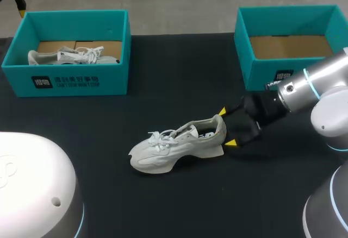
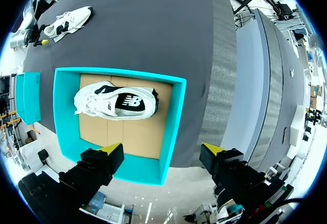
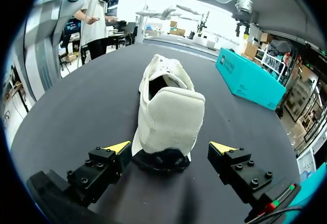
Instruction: Take the shoe out of the shoebox, open the shoe tongue, remove and reinsert the insole, then place the shoe into the shoebox
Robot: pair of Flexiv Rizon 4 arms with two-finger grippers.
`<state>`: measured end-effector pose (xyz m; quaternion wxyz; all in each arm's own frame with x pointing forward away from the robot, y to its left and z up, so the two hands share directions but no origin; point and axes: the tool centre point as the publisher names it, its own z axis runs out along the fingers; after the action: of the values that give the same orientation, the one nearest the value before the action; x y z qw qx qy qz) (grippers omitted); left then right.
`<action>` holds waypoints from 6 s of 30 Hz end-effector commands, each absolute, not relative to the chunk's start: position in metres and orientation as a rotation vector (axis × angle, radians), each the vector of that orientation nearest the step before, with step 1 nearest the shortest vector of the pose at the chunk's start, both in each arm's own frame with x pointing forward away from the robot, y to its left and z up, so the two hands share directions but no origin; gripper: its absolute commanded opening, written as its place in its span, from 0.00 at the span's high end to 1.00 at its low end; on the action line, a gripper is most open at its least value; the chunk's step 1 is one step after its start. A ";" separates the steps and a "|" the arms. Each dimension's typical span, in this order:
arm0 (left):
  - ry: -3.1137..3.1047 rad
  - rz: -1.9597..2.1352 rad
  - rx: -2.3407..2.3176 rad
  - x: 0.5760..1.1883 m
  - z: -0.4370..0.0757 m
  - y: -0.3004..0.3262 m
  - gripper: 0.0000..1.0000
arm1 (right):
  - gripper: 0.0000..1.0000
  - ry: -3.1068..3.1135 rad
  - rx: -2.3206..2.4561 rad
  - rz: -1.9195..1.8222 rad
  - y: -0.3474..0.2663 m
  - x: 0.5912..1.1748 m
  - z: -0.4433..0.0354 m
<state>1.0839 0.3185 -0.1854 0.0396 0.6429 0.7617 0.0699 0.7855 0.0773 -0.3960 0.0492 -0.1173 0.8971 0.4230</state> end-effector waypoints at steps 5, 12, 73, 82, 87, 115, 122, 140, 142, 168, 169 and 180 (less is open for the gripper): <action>2.334 0.217 1.972 1.083 -0.185 0.319 0.00 | 0.00 2.751 -0.393 1.311 0.092 0.792 -0.403; 2.334 0.217 1.972 1.083 -0.185 0.319 0.00 | 0.00 2.769 -0.428 1.331 0.101 0.790 -0.406; 2.334 0.217 1.972 1.083 -0.185 0.319 0.00 | 1.00 2.705 0.053 1.352 0.085 0.767 -0.417; 2.334 0.217 1.972 1.083 -0.185 0.319 0.00 | 1.00 2.741 0.060 1.330 0.084 0.766 -0.426; 2.334 0.217 1.972 1.083 -0.185 0.319 0.00 | 1.00 2.741 0.060 1.330 0.084 0.766 -0.426; 2.772 0.267 1.575 1.067 -0.175 0.256 0.00 | 1.00 2.741 0.060 1.330 0.084 0.766 -0.426; 2.944 0.283 1.145 1.053 -0.175 0.228 0.00 | 1.00 2.741 0.060 1.330 0.084 0.766 -0.426; 2.993 0.192 1.039 1.046 -0.179 0.204 0.00 | 1.00 2.741 0.060 1.330 0.084 0.766 -0.426; 3.042 0.206 0.732 1.049 -0.174 0.196 0.00 | 1.00 2.741 0.060 1.330 0.084 0.766 -0.426; 2.943 -0.090 -1.147 0.983 -0.187 0.095 0.00 | 1.00 2.741 0.060 1.330 0.084 0.766 -0.426; 2.943 -0.090 -1.147 0.983 -0.187 0.095 0.00 | 1.00 2.741 0.060 1.330 0.084 0.766 -0.426; 2.943 -0.090 -1.147 0.983 -0.187 0.095 0.00 | 1.00 2.741 0.060 1.330 0.084 0.766 -0.426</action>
<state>0.9833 0.0923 -0.1846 -0.0014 -0.2938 0.9558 -0.0069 0.7667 0.0828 -0.4223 0.0467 0.0201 0.8978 0.4375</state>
